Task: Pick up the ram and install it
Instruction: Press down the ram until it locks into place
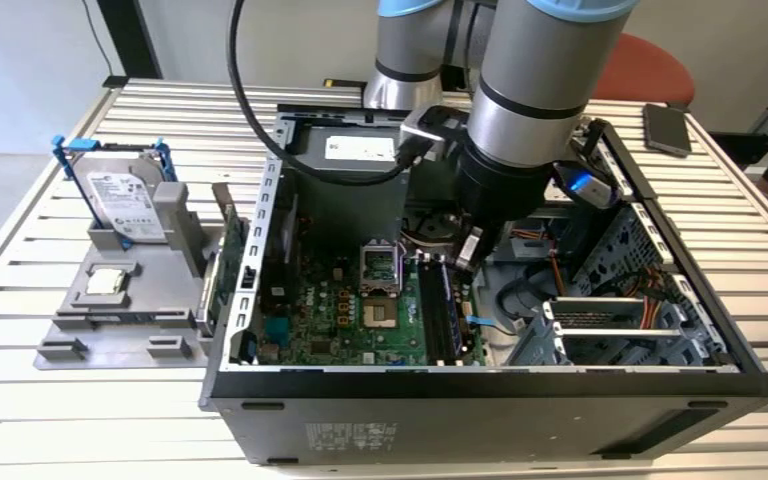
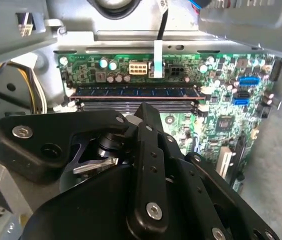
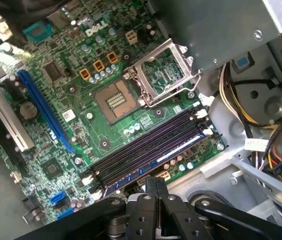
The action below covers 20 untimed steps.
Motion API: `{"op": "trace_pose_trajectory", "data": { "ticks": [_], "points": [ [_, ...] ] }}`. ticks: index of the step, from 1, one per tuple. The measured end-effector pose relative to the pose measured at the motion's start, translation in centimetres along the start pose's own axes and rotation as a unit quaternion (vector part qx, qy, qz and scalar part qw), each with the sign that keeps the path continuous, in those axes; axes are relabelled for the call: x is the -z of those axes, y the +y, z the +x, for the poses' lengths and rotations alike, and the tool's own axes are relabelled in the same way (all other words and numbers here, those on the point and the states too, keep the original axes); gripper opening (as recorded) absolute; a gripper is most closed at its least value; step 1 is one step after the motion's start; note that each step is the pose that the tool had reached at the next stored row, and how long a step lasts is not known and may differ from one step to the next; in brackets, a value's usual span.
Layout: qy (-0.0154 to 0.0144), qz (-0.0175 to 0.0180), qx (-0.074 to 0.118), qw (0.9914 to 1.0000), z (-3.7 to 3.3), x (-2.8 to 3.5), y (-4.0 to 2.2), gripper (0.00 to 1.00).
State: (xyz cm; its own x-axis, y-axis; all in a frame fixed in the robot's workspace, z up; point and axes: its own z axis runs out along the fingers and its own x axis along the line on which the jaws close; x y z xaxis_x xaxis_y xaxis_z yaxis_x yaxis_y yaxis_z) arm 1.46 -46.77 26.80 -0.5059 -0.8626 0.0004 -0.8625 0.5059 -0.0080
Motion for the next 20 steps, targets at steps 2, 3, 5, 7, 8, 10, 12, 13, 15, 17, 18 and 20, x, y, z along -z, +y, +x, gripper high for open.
{"op": "trace_pose_trajectory", "data": {
  "ticks": [2, 3, 5, 7, 8, 10, 12, 13, 15, 17, 18, 20],
  "points": [
    [-0.0001, 0.0000, 0.015, 0.99989, 0.00, 0.00, 0.00, 0.00],
    [-0.0002, 0.0000, 0.021, 0.99977, 0.00, 0.00, 0.00, 0.00],
    [-0.0005, -0.0001, 0.035, 0.99938, -0.01, -0.01, 0.00, 0.00],
    [-0.0016, -0.0008, 0.050, 0.99875, -0.01, 0.00, 0.01, 0.00],
    [-0.0027, -0.0013, 0.057, 0.99838, -0.01, -0.01, 0.01, 0.00],
    [-0.0051, -0.0026, 0.070, 0.99751, -0.01, -0.02, 0.01, 0.00],
    [-0.0057, -0.0029, 0.087, 0.99620, -0.02, -0.03, 0.01, 0.00],
    [-0.0058, -0.0029, 0.096, 0.99539, -0.02, -0.03, 0.01, 0.00],
    [-0.0058, -0.0030, 0.112, 0.99373, -0.01, -0.02, 0.01, 0.00],
    [-0.0059, -0.0030, 0.121, 0.99257, -0.01, -0.03, 0.00, 0.00],
    [-0.0059, -0.0031, 0.126, 0.99197, -0.01, -0.02, 0.01, 0.00],
    [-0.0059, -0.0031, 0.135, 0.99083, -0.01, -0.03, 0.01, 0.00]
  ]
}}
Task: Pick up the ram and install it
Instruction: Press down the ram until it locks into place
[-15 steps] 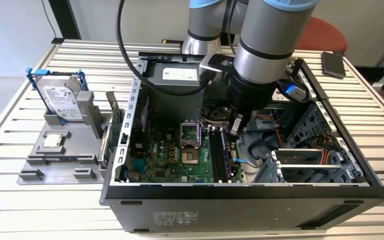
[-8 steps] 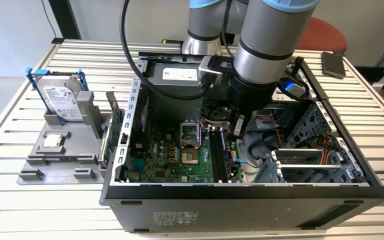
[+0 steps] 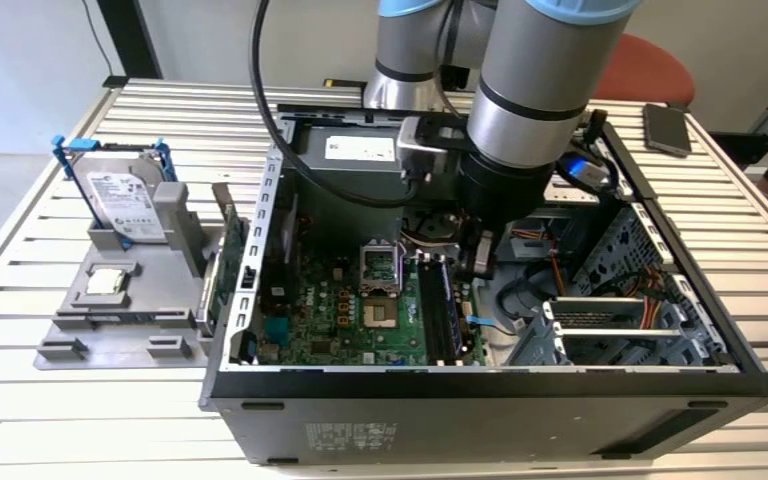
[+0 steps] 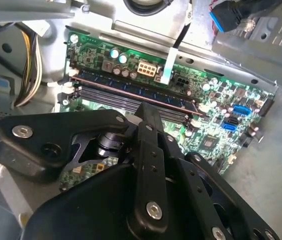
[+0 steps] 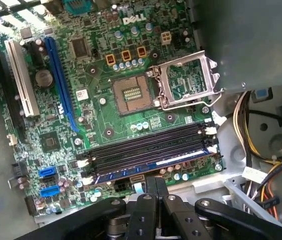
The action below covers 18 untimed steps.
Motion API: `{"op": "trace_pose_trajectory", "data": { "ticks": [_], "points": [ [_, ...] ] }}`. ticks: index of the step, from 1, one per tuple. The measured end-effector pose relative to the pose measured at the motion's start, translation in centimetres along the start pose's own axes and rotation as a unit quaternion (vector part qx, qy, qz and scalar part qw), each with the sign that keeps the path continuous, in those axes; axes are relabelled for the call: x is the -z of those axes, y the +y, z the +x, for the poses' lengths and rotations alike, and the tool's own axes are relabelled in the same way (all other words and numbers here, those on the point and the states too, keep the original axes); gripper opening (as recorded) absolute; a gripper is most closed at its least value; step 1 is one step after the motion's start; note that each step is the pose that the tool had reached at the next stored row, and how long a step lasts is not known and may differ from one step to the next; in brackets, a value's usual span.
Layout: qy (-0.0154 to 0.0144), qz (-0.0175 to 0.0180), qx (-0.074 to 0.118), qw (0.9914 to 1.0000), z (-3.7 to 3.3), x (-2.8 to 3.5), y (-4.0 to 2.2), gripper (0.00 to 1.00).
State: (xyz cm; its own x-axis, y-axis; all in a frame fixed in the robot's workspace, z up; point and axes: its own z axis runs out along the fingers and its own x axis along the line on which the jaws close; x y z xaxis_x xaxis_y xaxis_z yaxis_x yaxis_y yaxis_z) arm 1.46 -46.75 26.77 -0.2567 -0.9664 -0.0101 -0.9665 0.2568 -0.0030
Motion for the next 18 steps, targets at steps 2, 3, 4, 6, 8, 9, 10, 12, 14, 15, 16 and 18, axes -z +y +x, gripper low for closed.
{"op": "trace_pose_trajectory", "data": {
  "ticks": [2, 3, 4, 6, 8, 9, 10, 12, 14, 15, 16, 18],
  "points": [
    [0.0000, -0.0001, 0.005, 0.99999, 0.00, 0.00, 0.00, 0.00],
    [0.0000, -0.0001, 0.005, 0.99999, 0.00, 0.00, 0.00, 0.00],
    [0.0000, -0.0001, 0.005, 0.99999, 0.00, 0.00, 0.00, 0.00],
    [0.0000, -0.0001, 0.006, 0.99998, 0.00, 0.00, 0.00, 0.00],
    [0.0000, -0.0001, 0.006, 0.99998, 0.00, 0.00, 0.00, 0.00],
    [0.0000, -0.0001, 0.006, 0.99998, 0.00, 0.00, 0.00, 0.00],
    [0.0000, -0.0001, 0.007, 0.99997, 0.00, 0.00, 0.00, 0.00],
    [0.0000, -0.0001, 0.010, 0.99995, 0.00, 0.00, 0.00, 0.00],
    [-0.0001, -0.0002, 0.014, 0.99991, 0.00, 0.00, 0.00, 0.00],
    [0.0000, -0.0002, 0.015, 0.99988, 0.00, 0.00, 0.00, 0.00],
    [-0.0001, -0.0002, 0.017, 0.99986, 0.00, 0.00, 0.00, 0.00],
    [-0.0001, -0.0002, 0.020, 0.99980, 0.00, 0.00, 0.00, 0.00]
  ]
}}
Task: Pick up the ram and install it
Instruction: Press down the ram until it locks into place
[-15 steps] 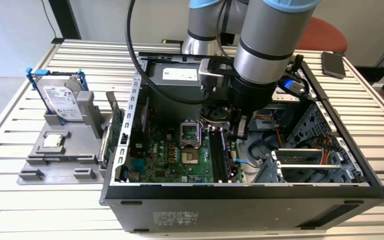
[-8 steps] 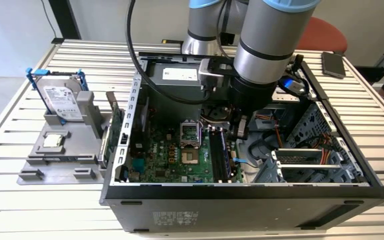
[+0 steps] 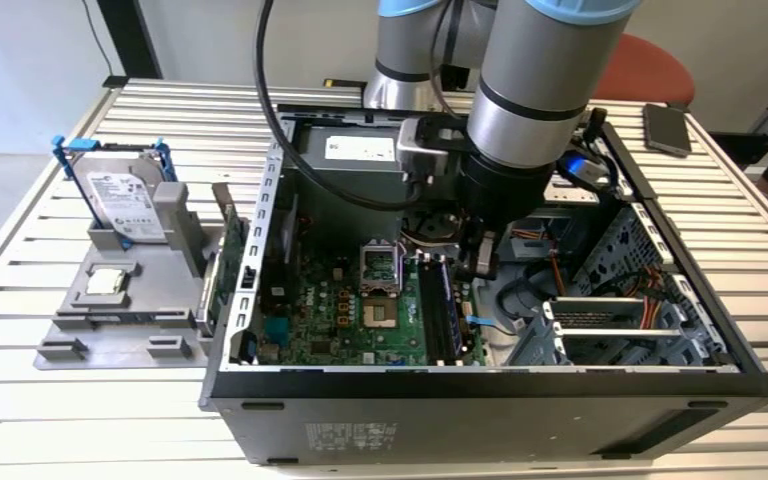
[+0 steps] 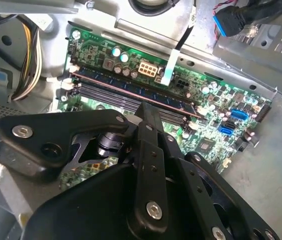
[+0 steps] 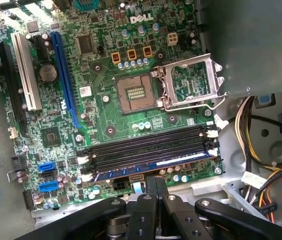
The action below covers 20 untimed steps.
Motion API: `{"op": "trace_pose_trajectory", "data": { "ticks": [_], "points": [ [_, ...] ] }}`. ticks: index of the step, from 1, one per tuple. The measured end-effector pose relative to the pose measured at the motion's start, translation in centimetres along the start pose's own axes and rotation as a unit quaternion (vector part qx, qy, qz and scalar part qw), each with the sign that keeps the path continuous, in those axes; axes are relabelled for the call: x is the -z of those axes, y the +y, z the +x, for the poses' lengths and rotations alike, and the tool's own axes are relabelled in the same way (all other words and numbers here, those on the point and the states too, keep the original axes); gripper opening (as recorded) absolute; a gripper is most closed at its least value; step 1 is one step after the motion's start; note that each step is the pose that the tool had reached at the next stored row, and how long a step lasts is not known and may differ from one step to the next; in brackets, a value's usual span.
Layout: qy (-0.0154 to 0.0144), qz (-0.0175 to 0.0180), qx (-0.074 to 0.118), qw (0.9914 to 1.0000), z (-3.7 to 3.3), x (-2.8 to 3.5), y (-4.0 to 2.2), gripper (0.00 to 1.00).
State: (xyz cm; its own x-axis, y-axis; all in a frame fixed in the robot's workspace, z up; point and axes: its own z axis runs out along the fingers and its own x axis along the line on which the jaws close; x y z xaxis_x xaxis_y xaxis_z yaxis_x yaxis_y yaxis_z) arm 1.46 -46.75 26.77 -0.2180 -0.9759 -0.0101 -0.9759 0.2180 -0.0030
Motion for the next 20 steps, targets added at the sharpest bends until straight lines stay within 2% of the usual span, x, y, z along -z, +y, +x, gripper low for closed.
{"op": "trace_pose_trajectory", "data": {
  "ticks": [10, 13, 17, 20],
  "points": [
    [-0.0001, -0.0001, 0.014, 0.99991, 0.01, -0.01, 0.00, 0.00],
    [-0.0002, -0.0005, 0.023, 0.99973, 0.01, -0.11, 0.00, 0.00],
    [-0.0012, -0.0009, 0.041, 0.99917, 0.00, -0.43, 0.00, 0.00],
    [-0.0013, -0.0010, 0.045, 0.99898, 0.01, -0.90, 0.00, 0.00]
  ]
}}
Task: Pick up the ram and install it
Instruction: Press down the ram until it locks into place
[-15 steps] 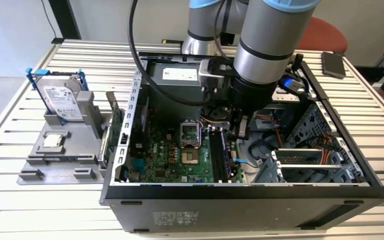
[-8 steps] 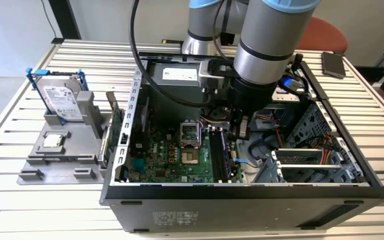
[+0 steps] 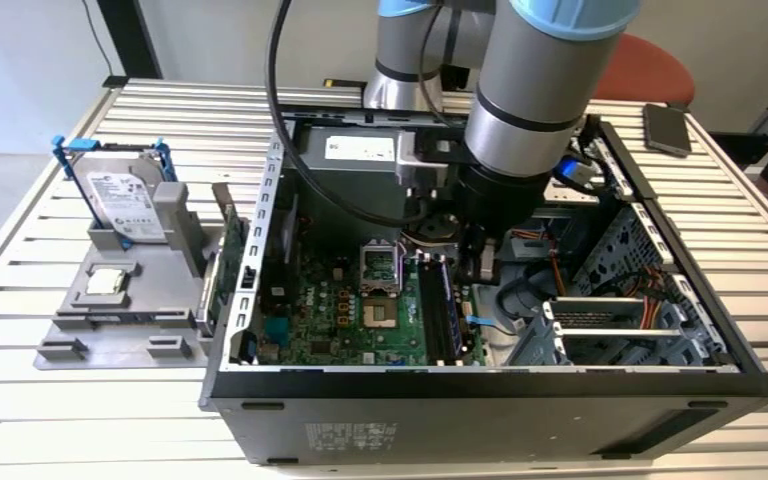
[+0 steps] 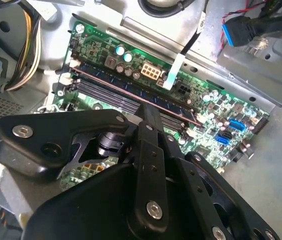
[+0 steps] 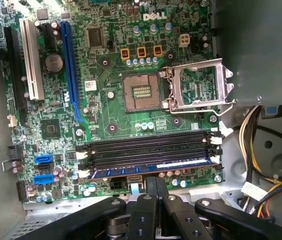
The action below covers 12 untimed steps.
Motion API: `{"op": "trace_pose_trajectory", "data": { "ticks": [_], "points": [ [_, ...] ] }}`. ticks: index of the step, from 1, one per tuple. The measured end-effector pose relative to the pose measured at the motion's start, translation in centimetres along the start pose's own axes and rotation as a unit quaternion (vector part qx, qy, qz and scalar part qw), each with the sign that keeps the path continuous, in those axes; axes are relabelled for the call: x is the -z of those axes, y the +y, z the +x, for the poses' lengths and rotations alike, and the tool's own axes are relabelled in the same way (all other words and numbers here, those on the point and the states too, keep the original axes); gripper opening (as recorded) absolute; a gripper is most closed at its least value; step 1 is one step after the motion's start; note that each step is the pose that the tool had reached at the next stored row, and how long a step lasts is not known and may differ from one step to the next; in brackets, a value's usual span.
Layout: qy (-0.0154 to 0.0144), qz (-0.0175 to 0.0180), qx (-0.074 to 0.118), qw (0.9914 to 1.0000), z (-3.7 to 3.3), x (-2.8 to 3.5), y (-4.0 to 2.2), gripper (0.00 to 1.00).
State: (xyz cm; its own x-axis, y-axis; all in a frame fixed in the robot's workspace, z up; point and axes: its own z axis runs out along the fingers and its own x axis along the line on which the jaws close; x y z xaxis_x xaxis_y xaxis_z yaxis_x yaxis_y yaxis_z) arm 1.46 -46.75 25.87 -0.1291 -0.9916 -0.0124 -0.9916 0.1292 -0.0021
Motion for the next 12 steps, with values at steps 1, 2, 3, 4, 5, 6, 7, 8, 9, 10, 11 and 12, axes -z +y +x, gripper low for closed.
{"op": "trace_pose_trajectory", "data": {
  "ticks": [1, 2, 3, 4, 5, 6, 7, 8, 9, 10, 11, 12],
  "points": [
    [0.0000, 0.0000, 0.000, 1.00000, 0.00, -0.18, 0.00, 0.00],
    [0.0000, 0.0000, 0.001, 1.00000, -0.01, -0.38, 0.00, 0.00],
    [-0.0001, 0.0000, 0.003, 0.99999, -0.03, -0.56, 0.00, 0.00],
    [-0.0001, -0.0001, 0.006, 0.99998, -0.06, -0.74, 0.01, 0.00],
    [-0.0003, -0.0001, 0.008, 0.99996, -0.08, -0.92, 0.01, 0.00],
    [-0.0004, -0.0001, 0.010, 0.99995, -0.10, -1.10, 0.02, 0.00],
    [-0.0006, -0.0002, 0.011, 0.99994, -0.12, -1.27, 0.02, 0.00],
    [-0.0009, -0.0002, 0.012, 0.99992, -0.12, -1.39, 0.03, 0.00],
    [-0.0008, -0.0003, 0.013, 0.99992, -0.12, -1.43, 0.03, 0.00],
    [-0.0007, -0.0005, 0.013, 0.99992, -0.12, -1.43, 0.03, 0.00],
    [-0.0008, -0.0011, 0.013, 0.99992, -0.12, -1.44, 0.03, 0.00],
    [-0.0007, -0.0017, 0.013, 0.99992, -0.12, -1.44, 0.03, 0.00]
  ]
}}
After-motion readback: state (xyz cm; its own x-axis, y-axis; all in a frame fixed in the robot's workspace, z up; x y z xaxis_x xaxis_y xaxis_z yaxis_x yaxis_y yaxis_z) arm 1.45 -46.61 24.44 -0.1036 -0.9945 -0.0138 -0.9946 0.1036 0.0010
